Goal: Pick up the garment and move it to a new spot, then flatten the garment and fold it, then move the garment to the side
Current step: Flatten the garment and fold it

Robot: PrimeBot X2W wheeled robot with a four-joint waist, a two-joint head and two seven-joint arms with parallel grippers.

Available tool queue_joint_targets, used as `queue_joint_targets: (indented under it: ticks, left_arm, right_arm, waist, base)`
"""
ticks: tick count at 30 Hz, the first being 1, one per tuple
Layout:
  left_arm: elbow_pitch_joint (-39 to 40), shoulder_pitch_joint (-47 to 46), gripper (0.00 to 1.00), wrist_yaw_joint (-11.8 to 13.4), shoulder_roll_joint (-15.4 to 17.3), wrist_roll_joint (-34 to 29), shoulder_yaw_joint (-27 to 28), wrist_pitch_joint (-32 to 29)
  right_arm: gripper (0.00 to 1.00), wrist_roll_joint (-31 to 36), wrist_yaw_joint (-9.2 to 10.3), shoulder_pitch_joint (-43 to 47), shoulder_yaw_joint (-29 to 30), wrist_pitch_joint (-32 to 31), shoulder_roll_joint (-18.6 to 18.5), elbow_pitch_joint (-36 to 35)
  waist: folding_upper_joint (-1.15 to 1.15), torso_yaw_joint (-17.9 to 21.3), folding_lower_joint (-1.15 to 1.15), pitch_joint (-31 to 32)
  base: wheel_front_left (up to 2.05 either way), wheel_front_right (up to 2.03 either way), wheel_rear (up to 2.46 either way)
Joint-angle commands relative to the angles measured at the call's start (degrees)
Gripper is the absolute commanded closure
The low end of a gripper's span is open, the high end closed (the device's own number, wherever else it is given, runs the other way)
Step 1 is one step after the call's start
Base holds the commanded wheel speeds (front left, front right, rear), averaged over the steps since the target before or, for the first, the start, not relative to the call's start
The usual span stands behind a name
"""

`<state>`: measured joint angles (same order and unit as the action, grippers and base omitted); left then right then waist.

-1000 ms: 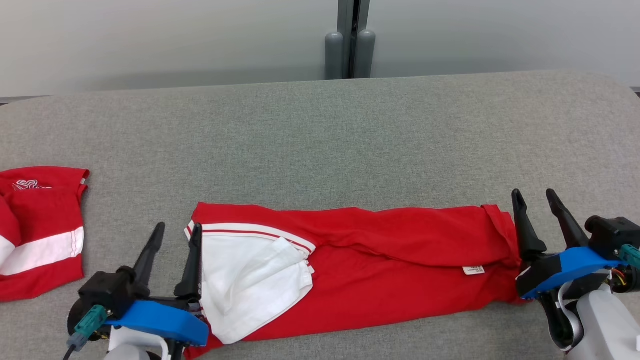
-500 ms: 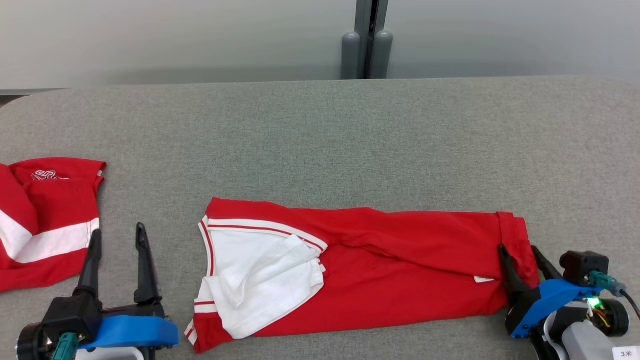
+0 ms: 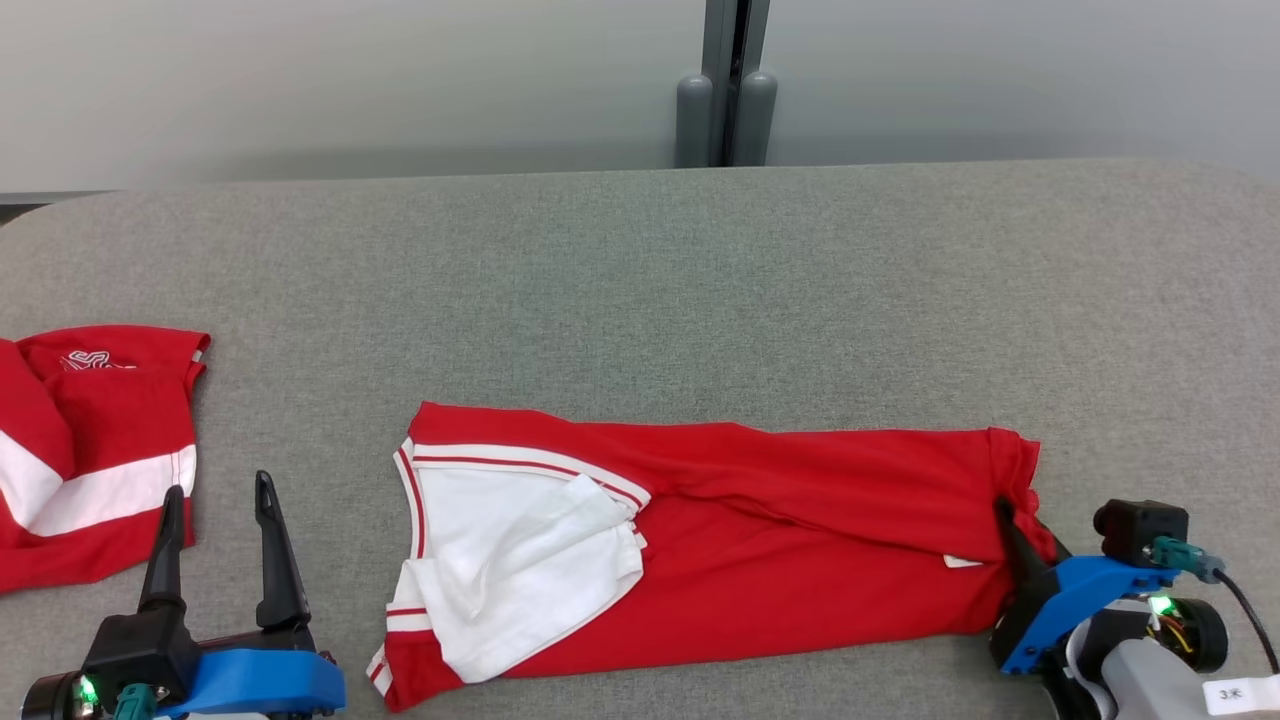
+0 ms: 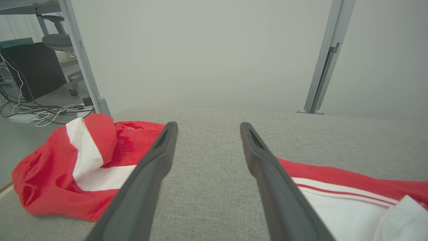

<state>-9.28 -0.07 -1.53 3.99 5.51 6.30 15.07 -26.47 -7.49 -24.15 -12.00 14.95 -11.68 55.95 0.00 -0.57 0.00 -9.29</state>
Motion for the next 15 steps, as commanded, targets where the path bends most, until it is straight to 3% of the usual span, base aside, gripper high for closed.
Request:
queue_joint_targets:
  ticks: [1, 11, 15]
  left_arm:
    - [-0.2, 0.7, 0.0, -0.2, -0.2, -0.8, 0.1, 0.1]
    - [-0.4, 1.2, 0.0, -0.8, -0.7, -2.5, 0.2, 0.1]
    - [-0.3, 1.8, 0.0, -0.8, -0.8, -2.9, 0.8, 0.1]
  right_arm:
    - [1.0, -0.7, 0.04, 0.0, 0.1, -0.1, -1.3, 0.4]
    - [1.0, -2.6, 0.02, 0.9, 5.3, 0.3, -11.1, -0.1]
    - [1.0, -2.0, 0.01, 1.3, 6.8, 0.3, -12.4, -1.5]
  waist:
    - [0.0, 0.4, 0.0, 0.5]
    - [0.0, 1.5, 0.0, 2.2]
    - [0.0, 2.2, 0.0, 2.7]
  base:
    - [0.0, 0.0, 0.0]
    - [0.0, 0.0, 0.0]
    - [0.0, 0.0, 0.0]
